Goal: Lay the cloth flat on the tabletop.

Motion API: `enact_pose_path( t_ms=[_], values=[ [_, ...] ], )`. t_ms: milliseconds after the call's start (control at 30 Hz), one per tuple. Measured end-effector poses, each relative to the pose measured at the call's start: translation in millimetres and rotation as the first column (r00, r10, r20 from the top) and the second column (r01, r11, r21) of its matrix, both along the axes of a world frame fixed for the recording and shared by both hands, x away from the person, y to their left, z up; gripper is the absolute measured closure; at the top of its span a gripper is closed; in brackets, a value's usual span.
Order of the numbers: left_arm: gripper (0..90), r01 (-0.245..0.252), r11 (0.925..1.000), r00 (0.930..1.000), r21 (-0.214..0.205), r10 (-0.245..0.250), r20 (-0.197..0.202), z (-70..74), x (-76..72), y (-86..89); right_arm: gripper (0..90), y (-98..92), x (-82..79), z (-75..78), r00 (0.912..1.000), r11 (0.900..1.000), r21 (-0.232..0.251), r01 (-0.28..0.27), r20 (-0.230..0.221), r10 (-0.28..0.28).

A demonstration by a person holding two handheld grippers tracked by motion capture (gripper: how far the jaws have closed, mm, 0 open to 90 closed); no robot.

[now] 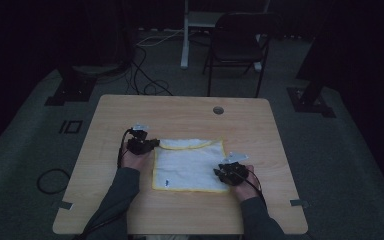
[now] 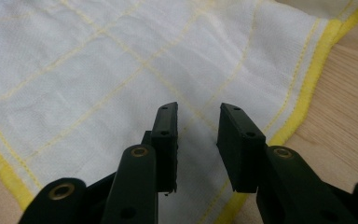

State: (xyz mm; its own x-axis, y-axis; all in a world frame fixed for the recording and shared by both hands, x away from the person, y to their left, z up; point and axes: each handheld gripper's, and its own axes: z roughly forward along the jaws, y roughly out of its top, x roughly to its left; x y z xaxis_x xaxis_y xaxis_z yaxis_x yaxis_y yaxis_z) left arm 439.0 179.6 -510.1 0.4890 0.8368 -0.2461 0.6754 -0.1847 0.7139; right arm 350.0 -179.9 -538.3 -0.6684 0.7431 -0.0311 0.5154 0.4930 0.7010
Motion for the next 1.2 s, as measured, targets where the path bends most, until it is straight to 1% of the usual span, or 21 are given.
enact_pose_path(
  t_ms=[67, 100, 133, 167, 200, 333, 400, 433, 500, 533, 600, 700, 733, 800, 867, 933, 967, 1067, 1100, 1133, 1200],
  values=[
    [86.6, -0.023, 0.9995, 0.9997, -0.022, 0.023, -0.004, -0.4, 6.7, 2.6, 68.2, -0.2, 0.1, -0.2, 1.0, 1.0, 0.003, 0.0, 0.001, 0.0],
    [86.7, -0.023, 0.9995, 0.9997, -0.022, 0.023, -0.004, -0.4, 6.7, 2.6, 68.2, -0.2, 0.1, -0.2, 1.0, 1.0, 0.003, 0.0, 0.001, 0.0],
    [86.7, -0.038, 0.9985, 0.9992, -0.041, 0.037, -0.011, -0.5, 13.3, 4.6, 68.2, -0.3, 0.1, -0.3, 1.0, 1.0, 0.004, -0.001, 0.002, 0.001],
    [86.7, -0.038, 0.9985, 0.9992, -0.041, 0.037, -0.011, -0.5, 13.3, 4.6, 68.2, -0.5, 0.2, -0.3, 1.0, 1.0, 0.005, -0.001, 0.001, 0.001],
    [86.7, -0.06, 0.9964, 0.9981, -0.059, 0.059, -0.014, 0.0, 19.2, 6.4, 68.2, -0.6, 0.3, -0.4, 1.0, 1.0, 0.007, -0.002, 0.002, 0.002],
    [86.0, -0.093, 0.9936, 0.9953, -0.063, 0.091, -0.032, -1.8, 30.7, 8.0, 68.2, -1.0, 0.4, -0.3, 1.0, 1.0, 0.006, -0.004, 0.0, 0.004],
    [84.5, -0.119, 0.9905, 0.9923, -0.069, 0.116, -0.042, -4.0, 34.8, 9.5, 68.2, -1.0, 0.3, -0.4, 1.0, 1.0, 0.007, -0.003, 0.001, 0.003],
    [82.8, -0.139, 0.9883, 0.9898, -0.064, 0.136, -0.042, -5.2, 36.5, 11.0, 68.2, -1.2, 0.3, -0.3, 1.0, 1.0, 0.006, -0.003, 0.0, 0.003],
    [81.3, -0.175, 0.9815, 0.9837, -0.078, 0.171, -0.056, -7.1, 39.4, 16.1, 68.2, -1.7, 0.5, -0.1, 1.0, 1.0, 0.005, -0.003, -0.002, 0.003],
    [80.1, -0.19, 0.979, 0.9809, -0.075, 0.185, -0.059, -7.6, 40.2, 17.9, 68.2, -2.0, 0.5, 0.0, 1.0, 1.0, 0.005, -0.003, -0.005, 0.003],
    [78.8, -0.196, 0.9785, 0.9795, -0.064, 0.192, -0.061, -7.4, 39.9, 21.2, 68.2, -2.0, 0.8, 0.1, 1.0, 1.0, 0.005, -0.004, -0.006, 0.004],
    [76.6, -0.166, 0.9859, 0.9854, -0.022, 0.165, -0.041, -5.6, 35.3, 20.6, 68.2, -1.7, 0.7, 0.2, 1.0, 1.0, 0.002, -0.003, -0.005, 0.004],
    [76.4, -0.157, 0.9873, 0.987, -0.023, 0.156, -0.037, -4.9, 32.6, 19.8, 68.2, -1.5, 0.6, 0.3, 1.0, 1.0, 0.002, -0.002, -0.006, 0.002],
    [75.5, -0.13, 0.9915, 0.9913, -0.002, 0.13, -0.022, -3.8, 26.2, 17.1, 68.3, -1.2, 0.4, 0.5, 1.0, 1.0, 0.001, 0.0, -0.007, 0.0],
    [74.9, -0.097, 0.9951, 0.9951, 0.018, 0.098, -0.014, -3.1, 17.6, 12.8, 68.2, -1.1, 0.0, 0.7, 1.0, 1.0, -0.002, 0.002, -0.007, -0.002],
    [73.7, -0.058, 0.997, 0.9983, 0.052, 0.058, 0.006, -2.4, 6.7, 7.0, 68.2, -1.4, -0.2, 0.7, 1.0, 1.0, -0.002, 0.002, -0.008, -0.002],
    [73.2, -0.04, 0.9977, 0.9991, 0.055, 0.04, 0.012, -2.0, 0.6, 4.7, 68.2, -1.4, -0.4, 0.7, 1.0, 1.0, -0.001, 0.002, -0.007, -0.002],
    [72.7, 0.015, 0.9982, 0.9994, 0.058, -0.017, 0.029, -1.0, -22.2, -4.9, 68.1, -1.8, -1.1, 0.6, 1.0, 1.0, -0.003, 0.003, -0.008, -0.003],
    [72.5, 0.015, 0.9982, 0.9994, 0.058, -0.017, 0.029, -1.0, -22.2, -4.9, 68.1, -1.8, -1.1, 0.6, 1.0, 1.0, -0.003, 0.003, -0.008, -0.003],
    [72.3, 0.071, 0.994, 0.9963, 0.083, -0.075, 0.042, -1.0, -39.2, -13.2, 68.1, -1.7, -2.1, 0.7, 1.0, 1.0, -0.004, 0.006, -0.007, -0.006],
    [72.4, 0.123, 0.989, 0.991, 0.083, -0.127, 0.043, -2.5, -54.9, -19.6, 68.0, -2.0, -3.2, 0.7, 1.0, 1.0, -0.005, 0.005, -0.007, -0.005]
  ],
)
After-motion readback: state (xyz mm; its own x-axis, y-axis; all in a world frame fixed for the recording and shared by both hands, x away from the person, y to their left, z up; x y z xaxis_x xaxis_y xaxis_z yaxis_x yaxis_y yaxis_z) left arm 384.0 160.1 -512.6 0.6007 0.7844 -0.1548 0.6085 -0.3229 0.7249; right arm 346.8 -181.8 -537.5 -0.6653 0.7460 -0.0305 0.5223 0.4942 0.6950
